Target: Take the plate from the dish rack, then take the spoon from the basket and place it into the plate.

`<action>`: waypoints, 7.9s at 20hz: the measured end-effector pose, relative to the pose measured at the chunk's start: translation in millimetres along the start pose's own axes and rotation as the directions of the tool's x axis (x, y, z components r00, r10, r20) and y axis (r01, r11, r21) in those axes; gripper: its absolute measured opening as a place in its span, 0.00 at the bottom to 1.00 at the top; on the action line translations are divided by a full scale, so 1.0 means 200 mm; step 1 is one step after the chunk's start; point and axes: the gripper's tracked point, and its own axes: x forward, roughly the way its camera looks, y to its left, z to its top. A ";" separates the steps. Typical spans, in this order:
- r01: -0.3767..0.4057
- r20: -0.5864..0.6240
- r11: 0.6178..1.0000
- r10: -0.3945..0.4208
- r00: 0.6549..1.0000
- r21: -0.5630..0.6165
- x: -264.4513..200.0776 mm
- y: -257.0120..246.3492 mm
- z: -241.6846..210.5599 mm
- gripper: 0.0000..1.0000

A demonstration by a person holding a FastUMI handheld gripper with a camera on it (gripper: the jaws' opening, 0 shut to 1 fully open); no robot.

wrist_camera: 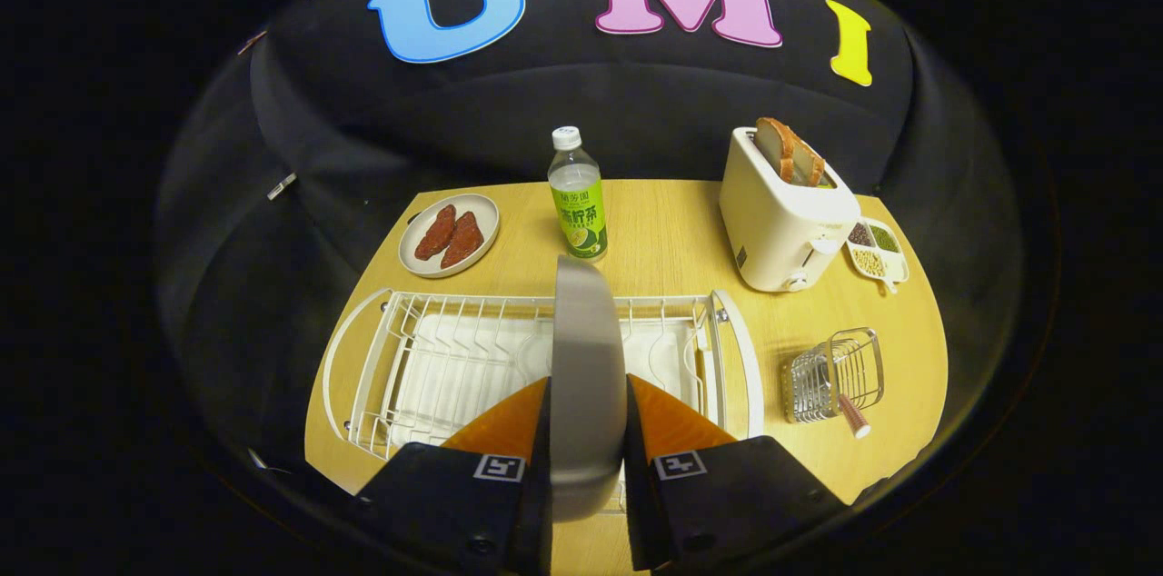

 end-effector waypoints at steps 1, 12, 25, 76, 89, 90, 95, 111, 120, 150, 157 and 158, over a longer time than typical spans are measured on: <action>0.006 0.002 1.000 -0.006 1.000 -0.002 0.00 -0.01 0.01 0.36; 0.080 0.032 0.994 -0.083 0.996 0.077 -0.05 -0.18 0.08 0.33; -0.109 0.086 0.984 0.097 0.992 0.142 -0.53 -0.37 0.01 0.24; -0.302 0.169 0.943 0.323 0.931 -0.137 -0.34 -1.22 -0.49 0.99; -0.133 0.318 0.910 0.270 0.909 -0.394 -0.03 -1.10 -0.25 0.99; -0.134 0.311 0.915 0.263 0.913 -0.382 0.01 -1.10 -0.25 0.99; -0.154 0.289 0.922 0.265 0.920 -0.356 0.06 -1.10 -0.26 0.87; -0.050 0.306 0.970 0.124 0.944 -0.239 -0.01 -1.33 -0.14 0.14; -0.156 0.340 0.970 0.212 0.916 -0.185 -0.33 -1.30 0.02 0.14; -0.516 0.001 0.757 0.564 0.826 -0.401 -0.55 -0.87 -0.93 0.15; -0.512 -0.050 0.777 0.533 0.845 -0.366 -0.54 -0.94 -1.01 0.16; -0.510 -0.053 0.778 0.530 0.846 -0.367 -0.53 -0.94 -1.03 0.16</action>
